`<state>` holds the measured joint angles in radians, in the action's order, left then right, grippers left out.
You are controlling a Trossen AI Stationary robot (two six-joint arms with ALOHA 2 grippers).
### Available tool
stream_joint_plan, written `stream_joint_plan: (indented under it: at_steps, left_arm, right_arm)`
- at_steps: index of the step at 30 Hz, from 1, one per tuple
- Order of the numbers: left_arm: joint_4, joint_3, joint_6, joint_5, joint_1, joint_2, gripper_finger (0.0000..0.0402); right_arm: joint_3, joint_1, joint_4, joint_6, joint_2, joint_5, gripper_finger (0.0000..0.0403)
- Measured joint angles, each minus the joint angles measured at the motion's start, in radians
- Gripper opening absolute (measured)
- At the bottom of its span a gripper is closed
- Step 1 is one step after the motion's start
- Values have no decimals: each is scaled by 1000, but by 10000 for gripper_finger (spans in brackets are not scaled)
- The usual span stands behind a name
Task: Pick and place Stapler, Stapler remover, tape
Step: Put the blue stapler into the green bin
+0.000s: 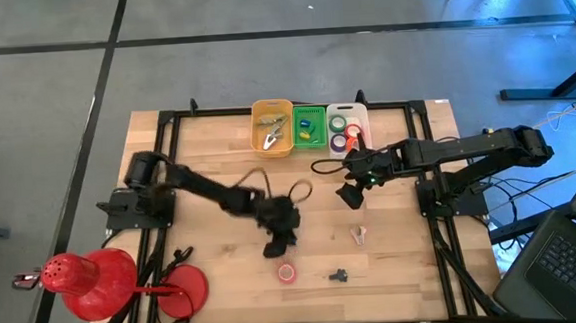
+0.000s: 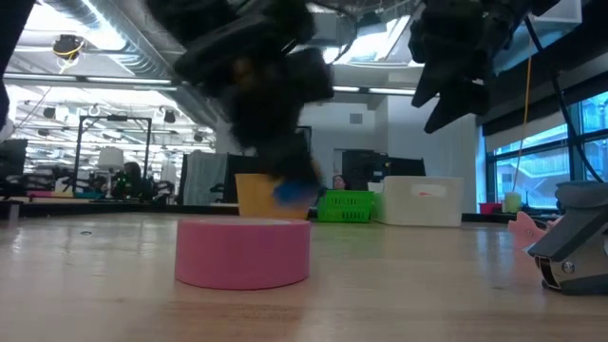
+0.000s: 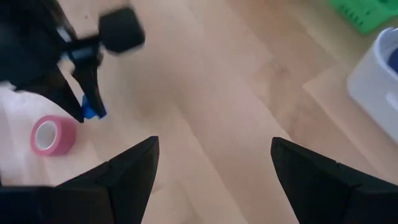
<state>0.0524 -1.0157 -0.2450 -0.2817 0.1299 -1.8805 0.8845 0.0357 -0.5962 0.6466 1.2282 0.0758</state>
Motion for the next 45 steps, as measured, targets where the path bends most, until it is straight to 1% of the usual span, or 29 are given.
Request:
stream_joint_plan:
  at_steps: [3,7,10,12,16,19,21,23,26,32,33,35,40,45]
  left_arm:
    - [-178,-106,162,15,-88,48,62]
    - [-297,-251,324,17,-242,58,62]
    - [-323,-351,383,17,-371,60,62]
    - [-317,-393,412,7,-454,54,62]
    - [-306,-453,408,-70,-606,17,62]
    - [-308,-484,400,-112,-682,-29,62]
    - [-317,-494,398,-150,-711,-66,62]
    - [-312,-514,391,-178,-723,-112,62]
    - [-312,-529,387,-209,-730,-168,62]
    - [-296,-588,373,-213,-726,-273,62]
    - [-302,-597,373,-210,-726,-285,62]
    - [-328,-606,384,-157,-726,-289,62]
    - [-332,-610,366,-155,-740,-286,62]
    - [-385,-610,366,-86,-741,-286,62]
  right_arm:
    - [0,0,1,0,0,44,312]
    - [0,0,6,1,0,98,312]
    - [0,0,5,9,-3,125,312]
    - [0,0,1,27,-15,155,312]
    - [0,2,-3,46,-82,287,312]
    - [0,1,-33,57,-158,415,312]
    - [0,-2,-56,61,-210,483,312]
    - [0,-19,-98,74,-255,525,312]
    - [0,-51,-156,88,-306,535,312]
    - [0,-98,-247,98,-346,536,312]
    - [0,-104,-255,99,-348,536,312]
    - [0,-114,-267,102,-351,536,312]
    - [0,-128,-264,95,-352,534,312]
    - [0,-138,-261,86,-352,534,312]
